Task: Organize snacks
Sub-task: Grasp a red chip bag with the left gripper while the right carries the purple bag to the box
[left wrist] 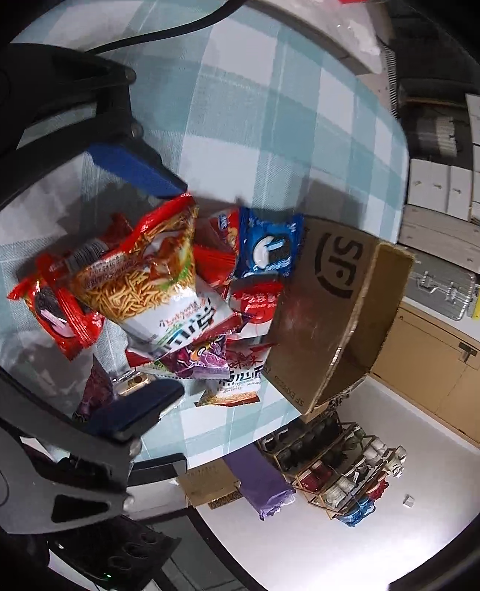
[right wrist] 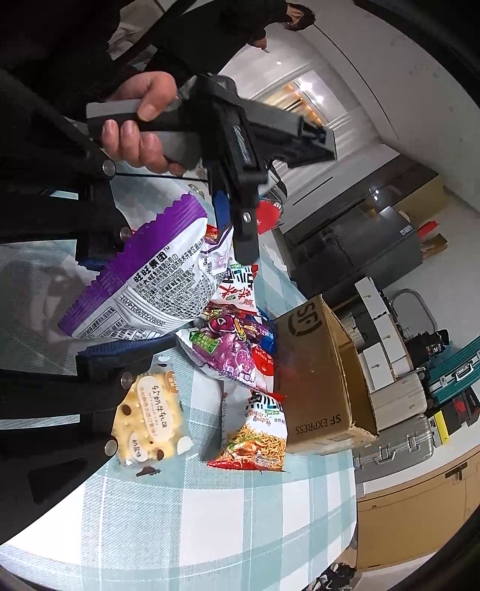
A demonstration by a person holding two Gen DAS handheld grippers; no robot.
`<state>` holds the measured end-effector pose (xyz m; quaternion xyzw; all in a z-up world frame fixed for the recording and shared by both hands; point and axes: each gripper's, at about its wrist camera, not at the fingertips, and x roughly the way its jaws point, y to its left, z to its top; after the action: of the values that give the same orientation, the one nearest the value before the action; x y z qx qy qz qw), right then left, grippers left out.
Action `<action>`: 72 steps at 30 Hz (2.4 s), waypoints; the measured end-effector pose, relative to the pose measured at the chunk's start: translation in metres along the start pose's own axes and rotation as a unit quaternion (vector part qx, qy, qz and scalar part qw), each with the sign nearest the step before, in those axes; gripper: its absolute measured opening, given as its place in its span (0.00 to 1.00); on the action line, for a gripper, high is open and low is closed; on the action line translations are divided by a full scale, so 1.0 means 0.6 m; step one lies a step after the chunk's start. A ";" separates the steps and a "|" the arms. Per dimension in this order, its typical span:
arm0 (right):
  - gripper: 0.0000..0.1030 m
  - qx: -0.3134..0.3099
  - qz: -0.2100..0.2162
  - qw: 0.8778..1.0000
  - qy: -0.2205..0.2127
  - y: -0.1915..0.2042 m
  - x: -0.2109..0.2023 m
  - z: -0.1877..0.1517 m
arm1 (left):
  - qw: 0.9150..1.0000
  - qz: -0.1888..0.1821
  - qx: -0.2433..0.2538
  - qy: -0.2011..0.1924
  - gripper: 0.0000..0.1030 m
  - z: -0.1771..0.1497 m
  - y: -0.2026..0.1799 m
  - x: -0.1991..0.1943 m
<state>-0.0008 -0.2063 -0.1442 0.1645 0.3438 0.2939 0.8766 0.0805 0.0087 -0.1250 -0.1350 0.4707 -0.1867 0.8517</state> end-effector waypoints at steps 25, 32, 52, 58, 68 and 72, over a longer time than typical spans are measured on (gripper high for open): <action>0.29 -0.002 -0.022 1.000 0.002 0.017 0.001 0.001 | 0.996 -0.083 -0.029 -0.009 0.28 -0.030 0.056 -0.043; 0.29 0.002 -0.020 1.000 -0.002 0.027 -0.003 0.011 | 0.994 -0.101 -0.022 -0.031 0.28 -0.026 0.055 -0.086; 0.29 0.022 0.019 0.996 -0.079 0.025 -0.038 0.190 | 0.989 -0.107 0.035 -0.096 0.28 0.143 -0.002 -0.207; 0.29 0.013 0.016 0.995 -0.098 0.023 -0.031 0.277 | 0.990 -0.097 0.044 -0.095 0.28 0.226 -0.029 -0.207; 0.29 0.034 -0.007 0.995 -0.091 -0.013 0.016 0.380 | 0.994 -0.085 0.028 -0.064 0.28 0.340 -0.050 -0.110; 0.29 0.047 -0.032 0.995 -0.076 -0.045 0.051 0.399 | 0.996 -0.071 0.028 -0.043 0.28 0.367 -0.046 -0.048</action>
<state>0.1957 -0.2286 -0.0033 0.2160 0.2942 0.2357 0.9007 0.2490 0.0085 0.0223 -0.1522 0.4177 -0.2533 0.8592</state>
